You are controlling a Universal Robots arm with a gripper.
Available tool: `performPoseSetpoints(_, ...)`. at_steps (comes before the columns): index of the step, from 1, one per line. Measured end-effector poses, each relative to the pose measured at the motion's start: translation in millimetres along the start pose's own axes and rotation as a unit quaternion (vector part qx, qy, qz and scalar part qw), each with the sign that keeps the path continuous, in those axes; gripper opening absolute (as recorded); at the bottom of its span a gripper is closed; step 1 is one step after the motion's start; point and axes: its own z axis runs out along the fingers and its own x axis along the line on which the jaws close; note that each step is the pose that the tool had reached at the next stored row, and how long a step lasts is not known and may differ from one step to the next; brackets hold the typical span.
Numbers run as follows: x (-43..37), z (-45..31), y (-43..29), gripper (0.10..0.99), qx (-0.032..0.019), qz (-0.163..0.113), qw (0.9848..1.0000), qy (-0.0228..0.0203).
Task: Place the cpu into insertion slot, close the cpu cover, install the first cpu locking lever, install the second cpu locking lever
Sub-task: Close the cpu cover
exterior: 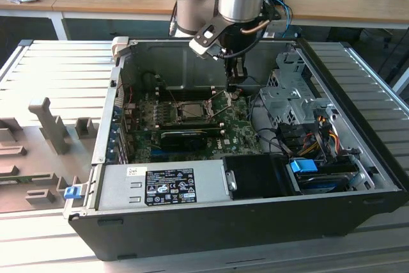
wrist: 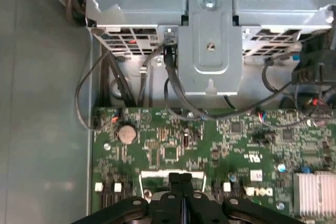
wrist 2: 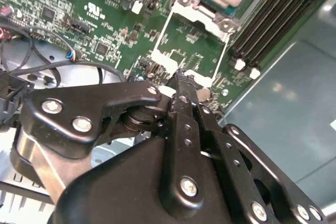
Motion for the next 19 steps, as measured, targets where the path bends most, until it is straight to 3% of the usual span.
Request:
performPoseSetpoints(12,-0.1,5.1,7.2,0.106,0.0007,0.0,1.0,0.0001)
performPoseSetpoints(19,-0.1,10.7,21.8,0.106,0.0061,0.0,1.0,0.0)
